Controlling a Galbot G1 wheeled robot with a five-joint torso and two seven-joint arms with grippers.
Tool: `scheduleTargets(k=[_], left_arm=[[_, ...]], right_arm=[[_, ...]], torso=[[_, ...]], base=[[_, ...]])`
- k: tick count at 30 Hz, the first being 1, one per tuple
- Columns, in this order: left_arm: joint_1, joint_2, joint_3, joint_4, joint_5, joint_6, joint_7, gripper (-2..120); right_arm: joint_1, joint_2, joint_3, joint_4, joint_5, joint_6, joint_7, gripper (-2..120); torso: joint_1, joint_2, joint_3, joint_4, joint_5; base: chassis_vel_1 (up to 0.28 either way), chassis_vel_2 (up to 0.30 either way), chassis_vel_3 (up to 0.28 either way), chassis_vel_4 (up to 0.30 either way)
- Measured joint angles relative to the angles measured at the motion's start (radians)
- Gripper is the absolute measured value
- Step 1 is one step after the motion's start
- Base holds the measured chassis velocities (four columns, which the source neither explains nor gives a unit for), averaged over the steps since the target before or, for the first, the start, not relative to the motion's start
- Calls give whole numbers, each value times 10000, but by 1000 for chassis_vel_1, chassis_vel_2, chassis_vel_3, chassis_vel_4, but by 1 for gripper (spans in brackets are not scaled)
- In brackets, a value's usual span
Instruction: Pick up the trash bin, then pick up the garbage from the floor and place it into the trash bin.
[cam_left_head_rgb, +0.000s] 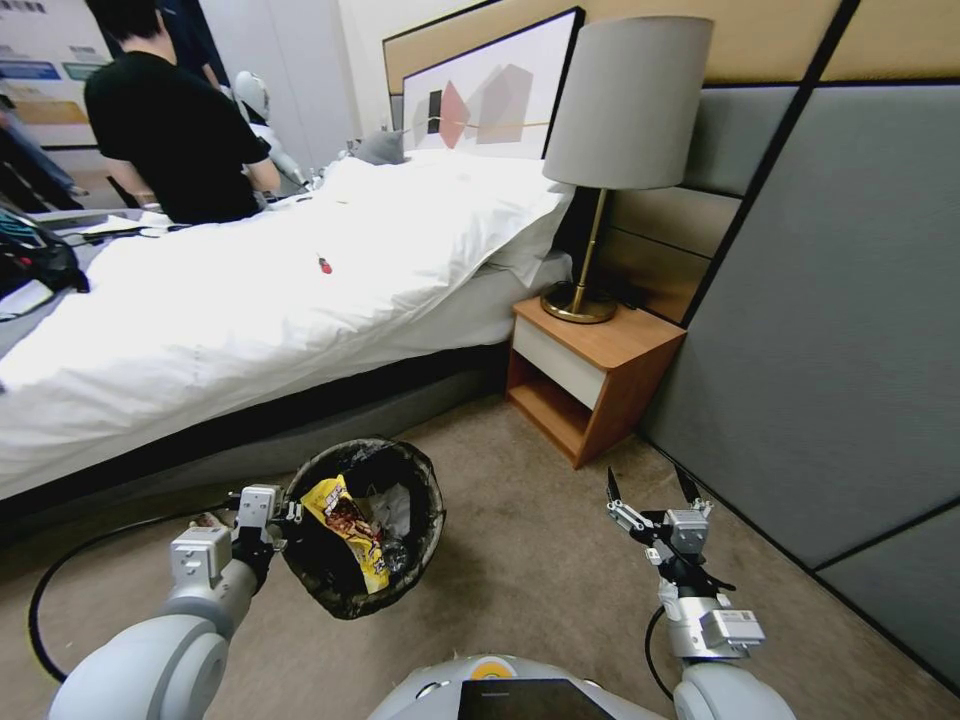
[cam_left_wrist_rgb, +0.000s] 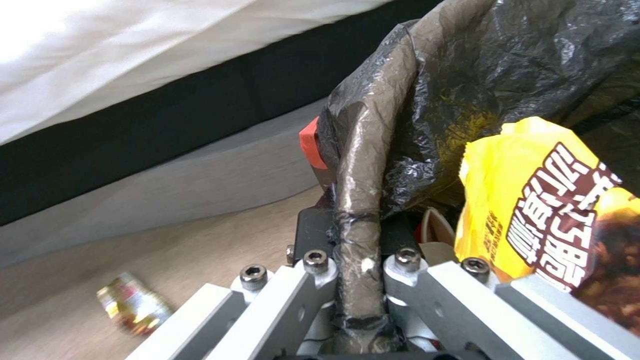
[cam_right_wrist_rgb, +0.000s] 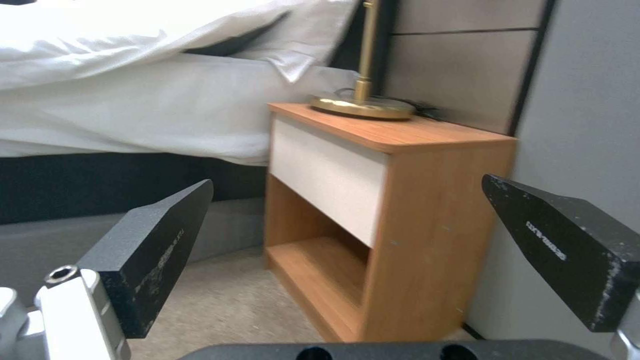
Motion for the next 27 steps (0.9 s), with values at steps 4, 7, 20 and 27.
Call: scheduleTargets(k=[4,7,20,27], left_arm=[[-40,11,12,0,-47,-12,37,1],[-60,10,56,0,-86,-17,38,1],[-151,184,31,0,-157,-54,157,1],[-184,185,7,0,-207,-61,166,1]], right_arm=[[-61,88,115,-20,-12,74,-13,100],[-76,166,144,-25,-35,104,-22,100],[153,452,145,-198,-213,103,-65,100],[190,485,122,-328,-232,87,-62,100]], torso=[[0,0,0,0,0],[0,0,0,2,0],[0,0,0,0,-1],[0,0,0,0,0]], base=[[100,90,89,82],[119,91,99,102],[93,94,101,94],[99,101,93,90]])
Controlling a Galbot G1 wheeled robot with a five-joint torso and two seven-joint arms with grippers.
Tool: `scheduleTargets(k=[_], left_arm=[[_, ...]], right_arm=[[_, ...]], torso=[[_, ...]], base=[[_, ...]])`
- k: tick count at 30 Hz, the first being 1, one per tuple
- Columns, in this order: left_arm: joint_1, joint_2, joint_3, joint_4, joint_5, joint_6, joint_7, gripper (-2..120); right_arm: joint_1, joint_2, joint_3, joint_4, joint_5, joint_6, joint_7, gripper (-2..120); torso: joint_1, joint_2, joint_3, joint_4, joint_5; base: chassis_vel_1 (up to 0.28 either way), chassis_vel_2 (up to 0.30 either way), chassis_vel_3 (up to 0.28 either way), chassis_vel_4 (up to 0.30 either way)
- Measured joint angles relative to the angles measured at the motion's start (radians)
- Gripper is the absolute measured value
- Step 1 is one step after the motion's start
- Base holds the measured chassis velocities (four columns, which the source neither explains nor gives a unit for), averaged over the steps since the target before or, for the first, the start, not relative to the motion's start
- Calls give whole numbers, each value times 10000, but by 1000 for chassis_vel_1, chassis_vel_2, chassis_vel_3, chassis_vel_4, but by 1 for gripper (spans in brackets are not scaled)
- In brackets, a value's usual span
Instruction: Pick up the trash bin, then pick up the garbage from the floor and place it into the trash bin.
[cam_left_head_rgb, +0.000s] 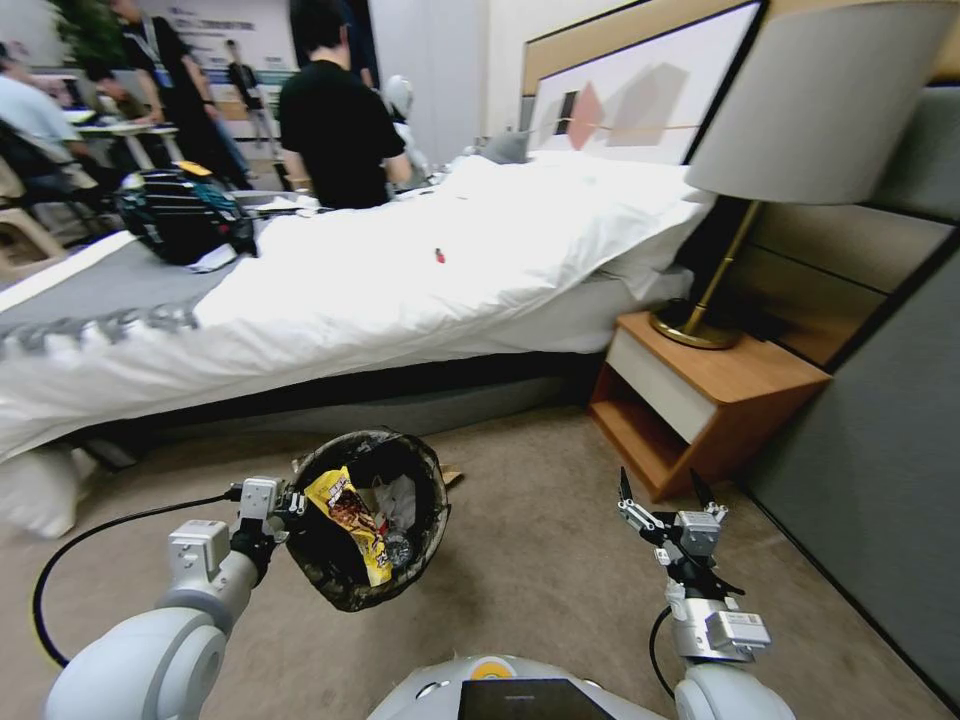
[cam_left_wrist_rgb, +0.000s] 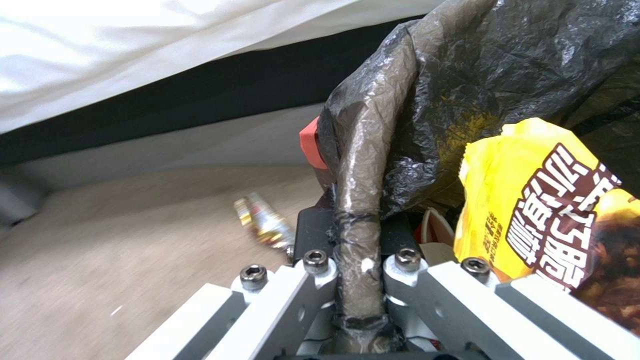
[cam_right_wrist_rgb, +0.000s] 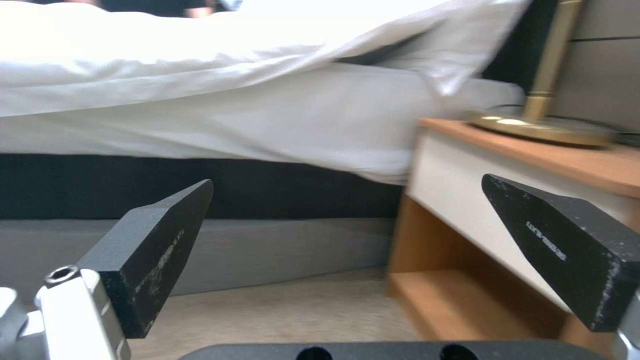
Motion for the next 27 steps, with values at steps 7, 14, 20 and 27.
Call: scheduleTargets(k=[7,14,20,27], left_arm=[[-9,1,-5,0,-19,-5,11,1],[-10,42,-14,0,-19,-19,33,1],[-7,39,-11,0,-15,-28,34,1],[14,23,-11,0,-7,-52,13,1]], right_arm=[[21,27,-59,-68,-57,-11,4,100],[48,68,-181,-115,-105,-55,7,100],[67,87,-270,-162,-136,-93,21,100],[79,84,-318,-235,-127,-138,78,100]], torso=[[0,0,0,0,0],[-1,0,0,0,1],[-1,0,0,0,0],[0,0,0,0,0]], base=[[89,87,94,93],[92,100,97,95],[88,101,99,95],[90,93,92,92]])
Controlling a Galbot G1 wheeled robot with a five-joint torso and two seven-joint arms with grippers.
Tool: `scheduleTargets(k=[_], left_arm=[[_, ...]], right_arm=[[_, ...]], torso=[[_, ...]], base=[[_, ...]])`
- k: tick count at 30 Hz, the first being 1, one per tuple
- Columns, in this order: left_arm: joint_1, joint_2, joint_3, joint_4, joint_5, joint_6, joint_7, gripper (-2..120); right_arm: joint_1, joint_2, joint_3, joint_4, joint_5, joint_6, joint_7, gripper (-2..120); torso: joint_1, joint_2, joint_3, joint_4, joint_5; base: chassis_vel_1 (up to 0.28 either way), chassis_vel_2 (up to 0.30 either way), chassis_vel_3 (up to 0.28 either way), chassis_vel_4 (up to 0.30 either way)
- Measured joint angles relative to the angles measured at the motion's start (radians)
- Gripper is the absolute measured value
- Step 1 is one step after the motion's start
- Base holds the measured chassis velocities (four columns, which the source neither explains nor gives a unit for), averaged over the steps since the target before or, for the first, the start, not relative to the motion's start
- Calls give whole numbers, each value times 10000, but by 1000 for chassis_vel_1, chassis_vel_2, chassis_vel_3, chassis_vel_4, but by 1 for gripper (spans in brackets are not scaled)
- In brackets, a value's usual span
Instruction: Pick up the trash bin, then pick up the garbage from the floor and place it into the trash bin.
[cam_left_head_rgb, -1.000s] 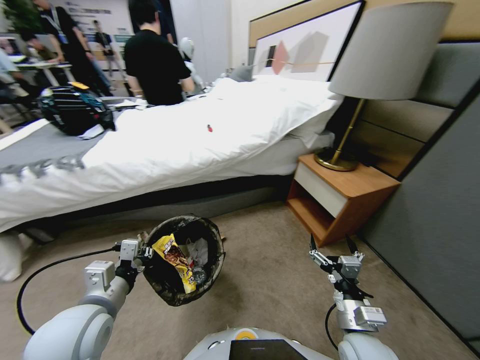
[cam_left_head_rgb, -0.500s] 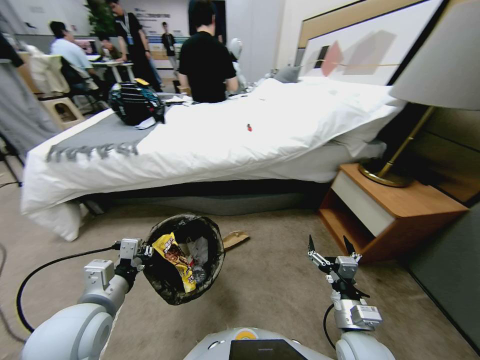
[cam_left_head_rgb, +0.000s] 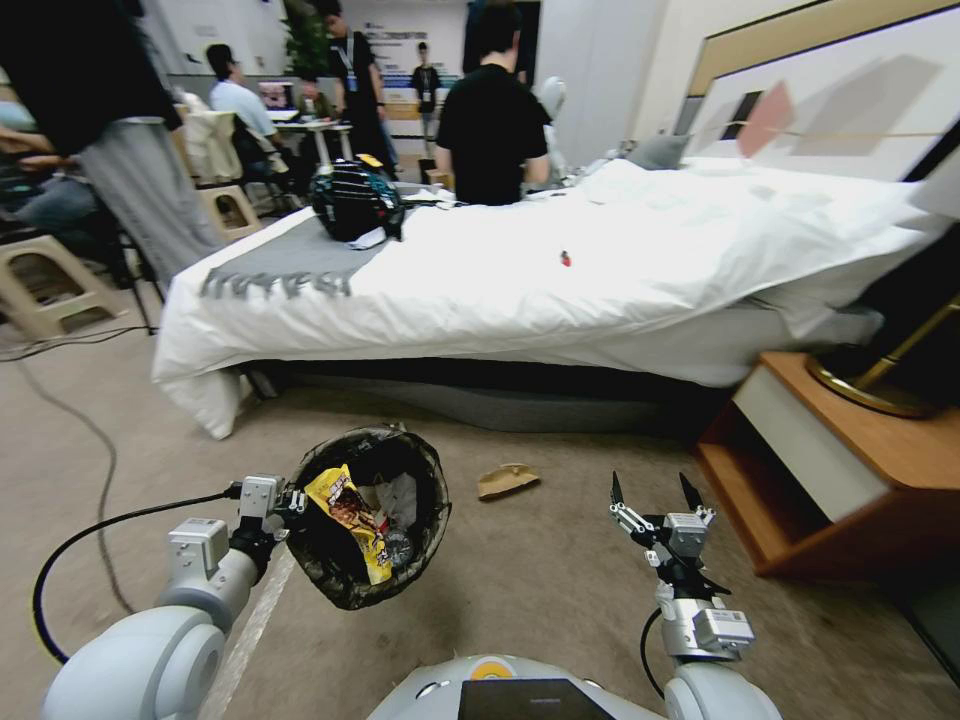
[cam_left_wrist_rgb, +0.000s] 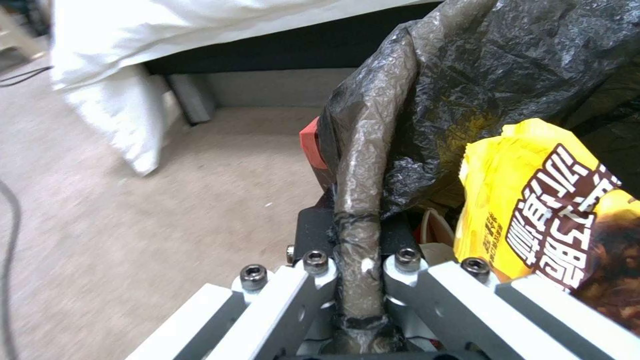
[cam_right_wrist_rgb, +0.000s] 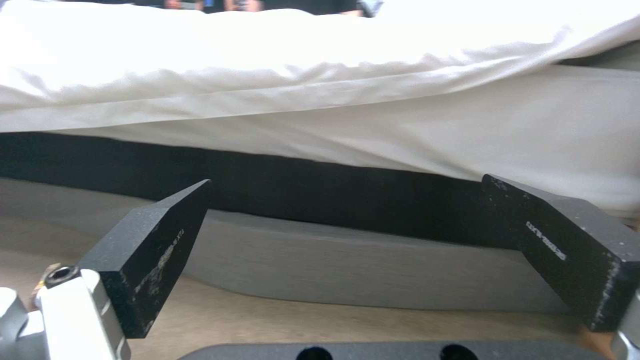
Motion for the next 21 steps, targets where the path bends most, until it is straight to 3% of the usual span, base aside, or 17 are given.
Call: scheduleTargets(k=[6,21], left_arm=[[19,-16,34,0,12,-322,-45,1],[183,59,-6,0,-9,-335,-136,1]], right_arm=[[40,-68,-158,8,85,-353,253,100],[543,-462,-294,-78,448,-1406,725,100]], torso=[[0,0,0,-1,0],[0,0,0,-1,0]], base=[[40,37,41,34],[0,0,0,0]])
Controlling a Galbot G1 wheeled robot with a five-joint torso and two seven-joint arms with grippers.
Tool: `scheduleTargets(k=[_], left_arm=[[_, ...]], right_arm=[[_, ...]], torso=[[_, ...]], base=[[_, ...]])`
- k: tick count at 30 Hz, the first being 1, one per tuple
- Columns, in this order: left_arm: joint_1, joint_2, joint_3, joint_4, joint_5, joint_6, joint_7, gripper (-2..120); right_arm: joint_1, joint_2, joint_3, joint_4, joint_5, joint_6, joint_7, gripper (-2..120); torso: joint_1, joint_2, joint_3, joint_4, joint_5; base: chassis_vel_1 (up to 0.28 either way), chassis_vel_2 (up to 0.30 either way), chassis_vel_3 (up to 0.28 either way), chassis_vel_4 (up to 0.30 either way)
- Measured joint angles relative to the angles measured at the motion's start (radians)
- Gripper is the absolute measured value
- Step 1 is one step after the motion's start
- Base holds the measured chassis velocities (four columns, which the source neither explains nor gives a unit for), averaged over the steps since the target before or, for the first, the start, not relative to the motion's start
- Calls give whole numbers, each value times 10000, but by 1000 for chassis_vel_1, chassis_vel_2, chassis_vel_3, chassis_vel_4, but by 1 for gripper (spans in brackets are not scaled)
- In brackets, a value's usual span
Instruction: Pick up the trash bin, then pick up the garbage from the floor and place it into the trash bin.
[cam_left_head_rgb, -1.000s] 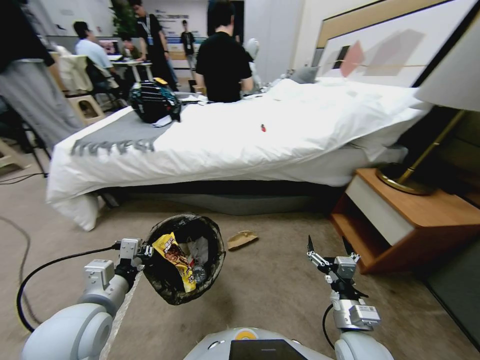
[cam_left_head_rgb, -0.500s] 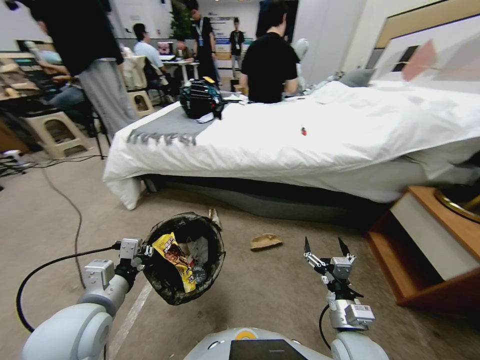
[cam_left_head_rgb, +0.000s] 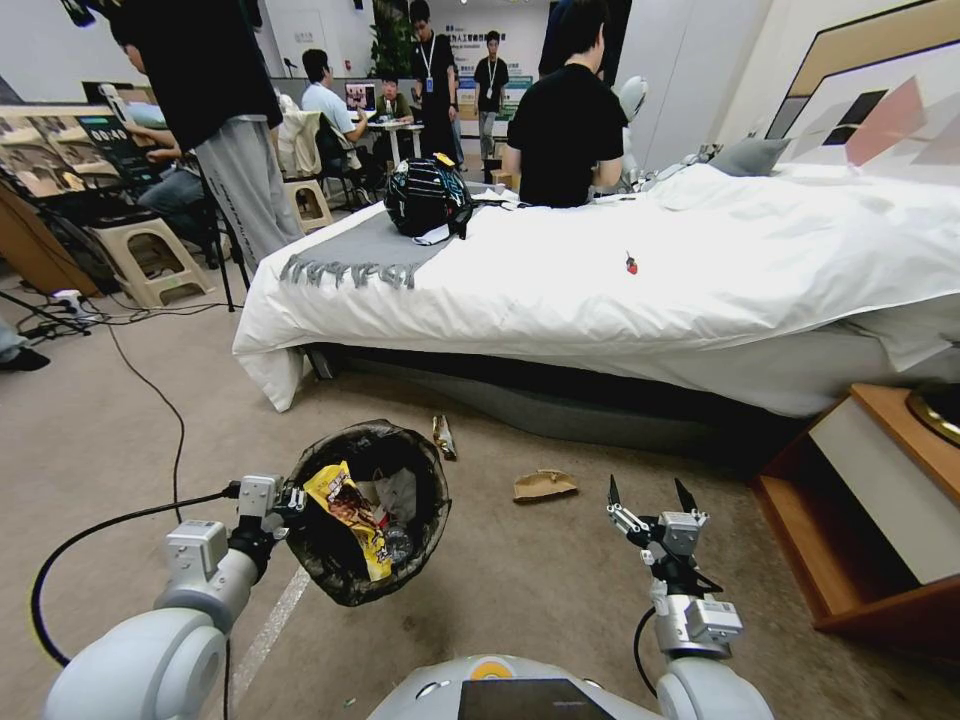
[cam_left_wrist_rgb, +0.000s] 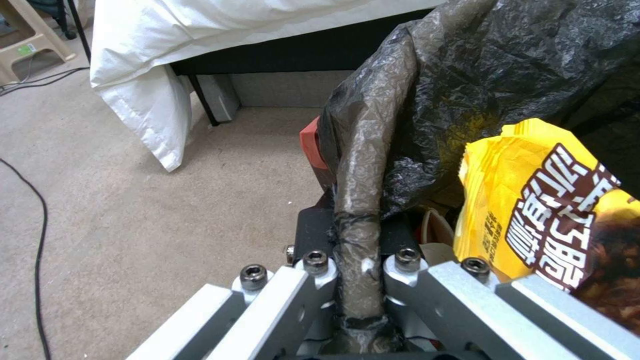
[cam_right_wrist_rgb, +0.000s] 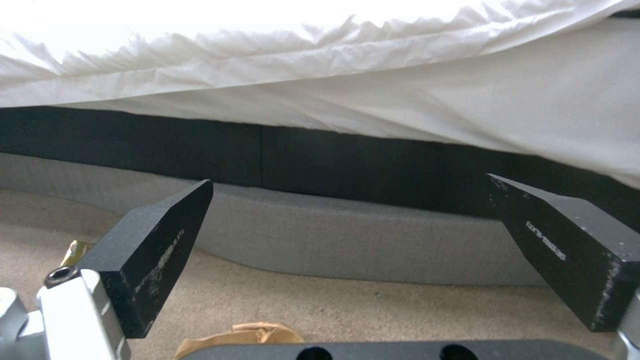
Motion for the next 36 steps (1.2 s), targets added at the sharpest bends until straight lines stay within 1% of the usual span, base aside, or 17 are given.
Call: scheduleTargets(k=[10,36], left_arm=[[18,-75,-17,0,-7,40,-97,1],[-8,-98,-48,0,-11,77,-100,1]], right_arm=[[320,-210,-113,-67,209,-344,229,100],[270,-164,-92,-181,-69,-44,237,100]], torso=[[0,0,0,1,0],[0,1,0,1,0]], base=[[0,0,0,0],[0,0,0,0]])
